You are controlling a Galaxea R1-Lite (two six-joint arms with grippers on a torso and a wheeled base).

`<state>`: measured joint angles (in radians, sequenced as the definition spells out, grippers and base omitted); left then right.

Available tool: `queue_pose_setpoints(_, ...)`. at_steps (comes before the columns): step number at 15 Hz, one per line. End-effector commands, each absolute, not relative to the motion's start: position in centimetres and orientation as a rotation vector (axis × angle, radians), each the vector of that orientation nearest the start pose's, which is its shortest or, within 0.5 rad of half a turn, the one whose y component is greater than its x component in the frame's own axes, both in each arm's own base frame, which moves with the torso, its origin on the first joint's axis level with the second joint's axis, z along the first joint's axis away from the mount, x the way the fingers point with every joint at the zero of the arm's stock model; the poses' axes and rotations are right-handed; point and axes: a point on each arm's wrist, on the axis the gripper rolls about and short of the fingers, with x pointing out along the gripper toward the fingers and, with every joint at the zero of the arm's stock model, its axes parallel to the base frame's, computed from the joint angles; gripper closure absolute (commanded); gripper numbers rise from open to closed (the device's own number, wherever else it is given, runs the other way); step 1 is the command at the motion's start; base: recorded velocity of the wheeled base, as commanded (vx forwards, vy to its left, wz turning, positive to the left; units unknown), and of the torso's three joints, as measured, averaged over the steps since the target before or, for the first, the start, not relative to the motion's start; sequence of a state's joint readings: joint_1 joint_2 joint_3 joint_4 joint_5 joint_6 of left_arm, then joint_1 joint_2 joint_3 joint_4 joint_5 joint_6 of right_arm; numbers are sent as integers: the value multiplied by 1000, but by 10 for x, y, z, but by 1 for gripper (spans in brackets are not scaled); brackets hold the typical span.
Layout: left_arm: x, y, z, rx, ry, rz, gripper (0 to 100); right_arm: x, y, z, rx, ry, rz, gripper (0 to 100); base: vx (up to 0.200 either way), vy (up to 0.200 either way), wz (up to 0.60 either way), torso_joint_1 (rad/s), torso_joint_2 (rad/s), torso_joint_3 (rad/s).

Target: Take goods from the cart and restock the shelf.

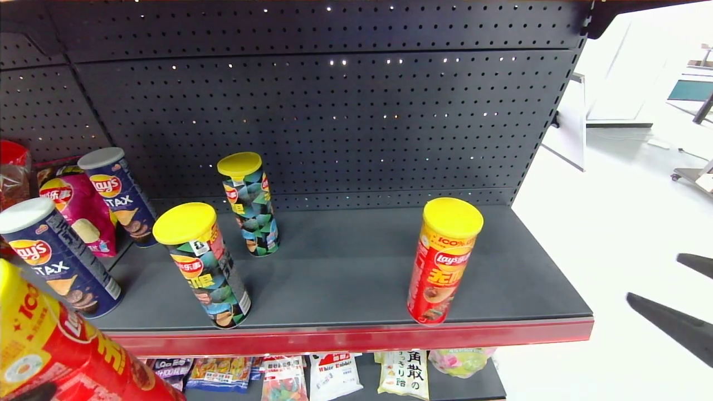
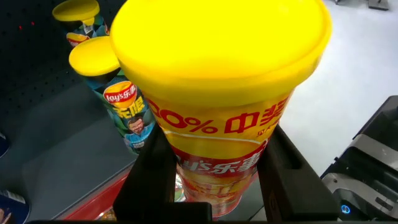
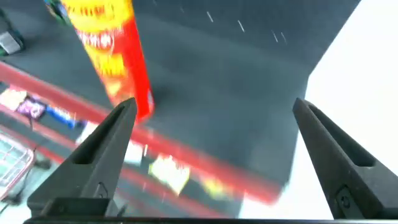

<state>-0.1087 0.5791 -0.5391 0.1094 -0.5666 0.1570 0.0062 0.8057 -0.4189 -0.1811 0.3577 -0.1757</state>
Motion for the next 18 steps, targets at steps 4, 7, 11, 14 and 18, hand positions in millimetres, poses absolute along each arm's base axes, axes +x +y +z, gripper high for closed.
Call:
queue_pose_setpoints(4,20,-16,221,114,69,-766,100,-55,8,167,-163,25,82,0,0,0,0,0,0,0)
queue_pose_setpoints(7,17,-16,221,114,57,-778,100,-44,5,144,-120,-10,-44,0,0,0,0,0,0,0)
queue_pose_setpoints(11,15,-16,221,103,55,-774,100,-20,3,106,-121,-59,-7,0,0,0,0,0,0,0)
queue_pose_setpoints(14,13,-15,224,80,45,-770,100,-16,4,99,-99,2,78,0,0,0,0,0,0,0)
queue_pose_setpoints(18,12,-15,227,78,39,-773,100,-20,2,80,-66,3,147,0,0,0,0,0,0,0)
